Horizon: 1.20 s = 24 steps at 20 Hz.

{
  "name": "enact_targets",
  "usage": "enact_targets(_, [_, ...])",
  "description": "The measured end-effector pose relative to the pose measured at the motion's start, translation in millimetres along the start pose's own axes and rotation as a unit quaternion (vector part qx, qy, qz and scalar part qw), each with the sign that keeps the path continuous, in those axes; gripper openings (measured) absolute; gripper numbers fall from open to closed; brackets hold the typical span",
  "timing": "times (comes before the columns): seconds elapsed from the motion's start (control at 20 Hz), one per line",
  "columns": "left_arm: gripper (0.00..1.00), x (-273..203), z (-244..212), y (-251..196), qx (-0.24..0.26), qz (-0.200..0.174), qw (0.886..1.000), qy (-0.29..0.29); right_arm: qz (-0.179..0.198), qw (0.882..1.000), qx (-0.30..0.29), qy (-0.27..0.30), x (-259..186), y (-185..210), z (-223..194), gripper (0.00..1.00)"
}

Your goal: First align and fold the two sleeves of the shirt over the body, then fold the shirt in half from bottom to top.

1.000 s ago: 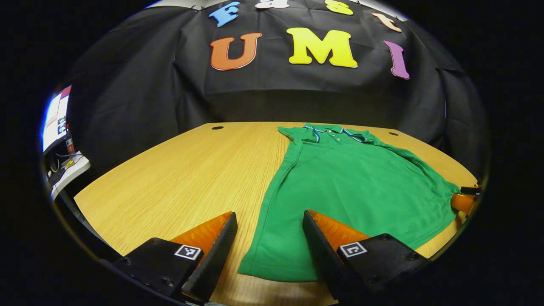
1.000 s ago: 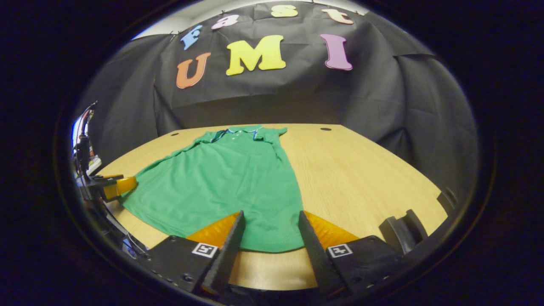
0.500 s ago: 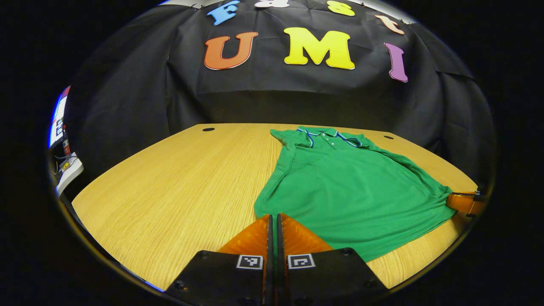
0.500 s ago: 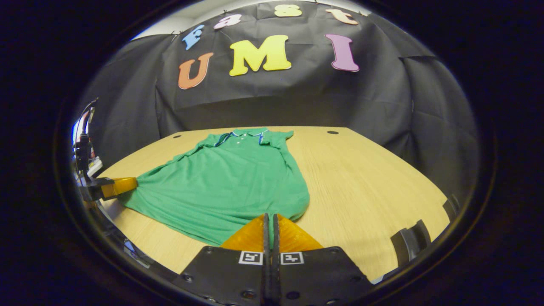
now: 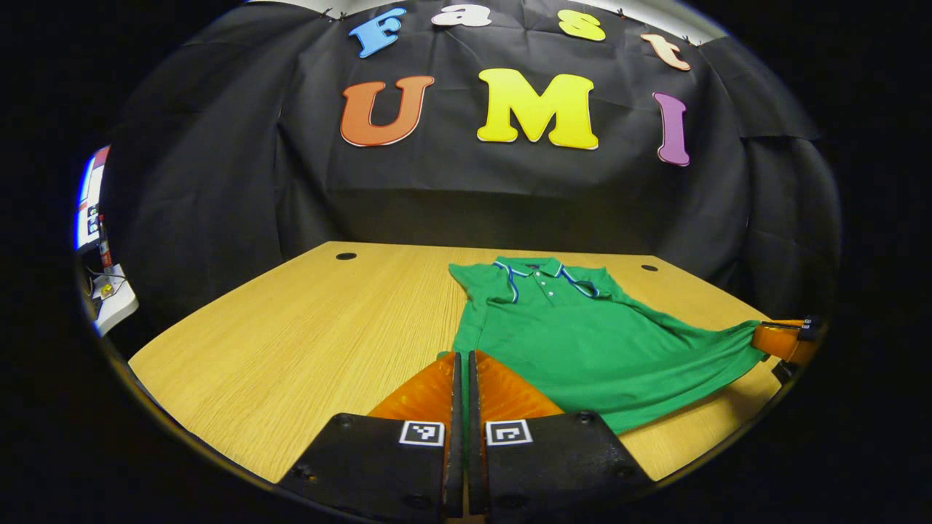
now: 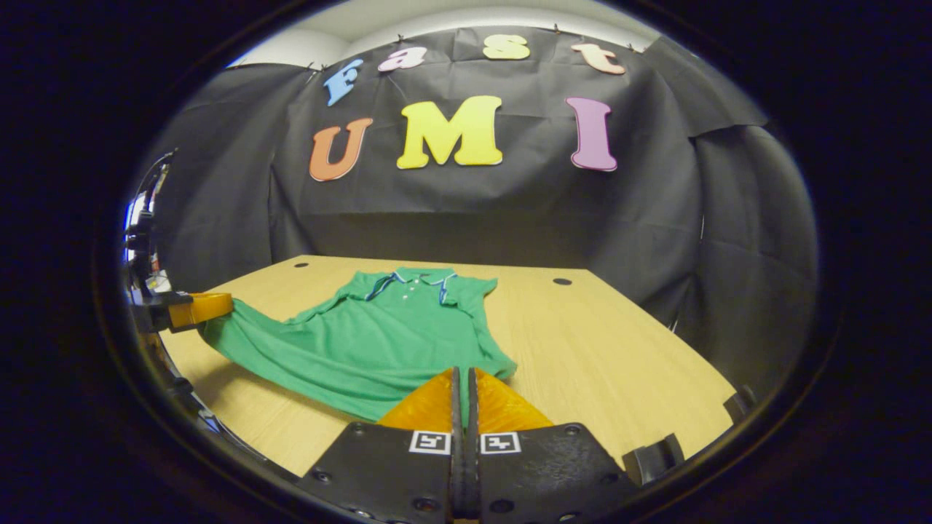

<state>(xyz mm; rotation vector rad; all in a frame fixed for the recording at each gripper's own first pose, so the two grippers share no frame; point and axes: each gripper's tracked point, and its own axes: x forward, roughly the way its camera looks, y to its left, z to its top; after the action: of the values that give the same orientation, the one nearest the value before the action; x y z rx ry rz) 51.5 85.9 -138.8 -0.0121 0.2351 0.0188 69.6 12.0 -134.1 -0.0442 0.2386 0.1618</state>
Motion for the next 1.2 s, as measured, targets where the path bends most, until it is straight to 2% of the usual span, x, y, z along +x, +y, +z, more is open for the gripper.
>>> enact_targets(0.15, [0.08,26,31,-9,0.0,-0.009,1.0,-0.019,0.003,1.0,-0.01,-0.002,26,5,24,0.0])
enact_targets(0.4, [0.08,82,84,-16,0.003,-0.012,0.999,-0.048,-0.001,0.999,-0.006,-0.042,81,13,97,0.0])
enact_targets(0.7, [0.08,159,129,-10,-0.007,-0.005,0.998,-0.059,-0.03,0.995,-0.003,-0.094,151,11,176,0.0])
enact_targets(0.8, [0.08,184,139,-12,-0.008,-0.011,0.998,-0.061,-0.037,0.994,0.0,-0.099,180,14,191,0.0])
enact_targets(1.0, [0.08,245,153,0,0.012,0.009,0.998,-0.068,-0.071,0.992,-0.002,-0.104,248,2,211,0.0])
enact_targets(1.2, [0.08,309,150,13,-0.003,0.019,0.998,-0.068,-0.096,0.992,0.015,-0.083,335,-12,207,0.0])
